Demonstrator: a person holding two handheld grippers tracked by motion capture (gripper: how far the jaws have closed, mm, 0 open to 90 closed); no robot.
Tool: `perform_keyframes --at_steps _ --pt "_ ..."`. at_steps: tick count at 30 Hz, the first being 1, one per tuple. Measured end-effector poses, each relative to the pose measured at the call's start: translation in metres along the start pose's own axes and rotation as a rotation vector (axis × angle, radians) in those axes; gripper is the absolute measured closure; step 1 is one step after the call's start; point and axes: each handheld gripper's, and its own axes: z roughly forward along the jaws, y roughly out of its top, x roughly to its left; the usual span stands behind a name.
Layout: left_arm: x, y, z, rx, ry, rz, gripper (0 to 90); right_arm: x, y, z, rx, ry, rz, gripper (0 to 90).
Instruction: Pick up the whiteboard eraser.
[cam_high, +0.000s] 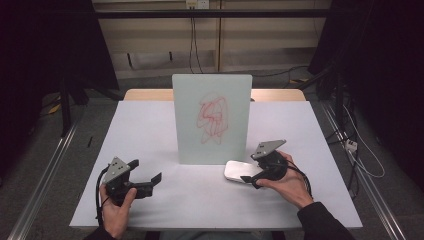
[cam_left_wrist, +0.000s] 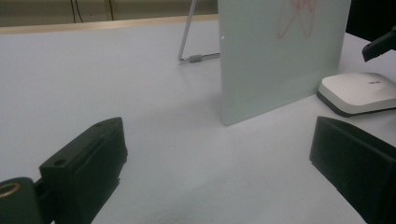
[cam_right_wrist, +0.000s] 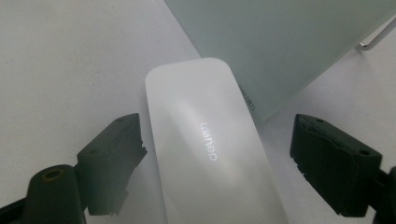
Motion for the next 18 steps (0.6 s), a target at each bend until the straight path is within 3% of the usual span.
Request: perform_keyframes --at_steps 12,14,18 --pt "0.0 0.0 0.0 0.004 -0.001 0.002 3.7 -0.004 0.006 0.014 0.096 0.046 -0.067 22.5" --pt "0.0 0.0 0.0 0.004 -0.002 0.002 3.7 -0.004 0.006 0.02 0.126 0.072 -0.079 23.7" --pt "0.0 0.0 0.0 0.004 -0.002 0.002 3.7 -0.004 0.006 0.024 0.151 0.073 -0.093 26.8"
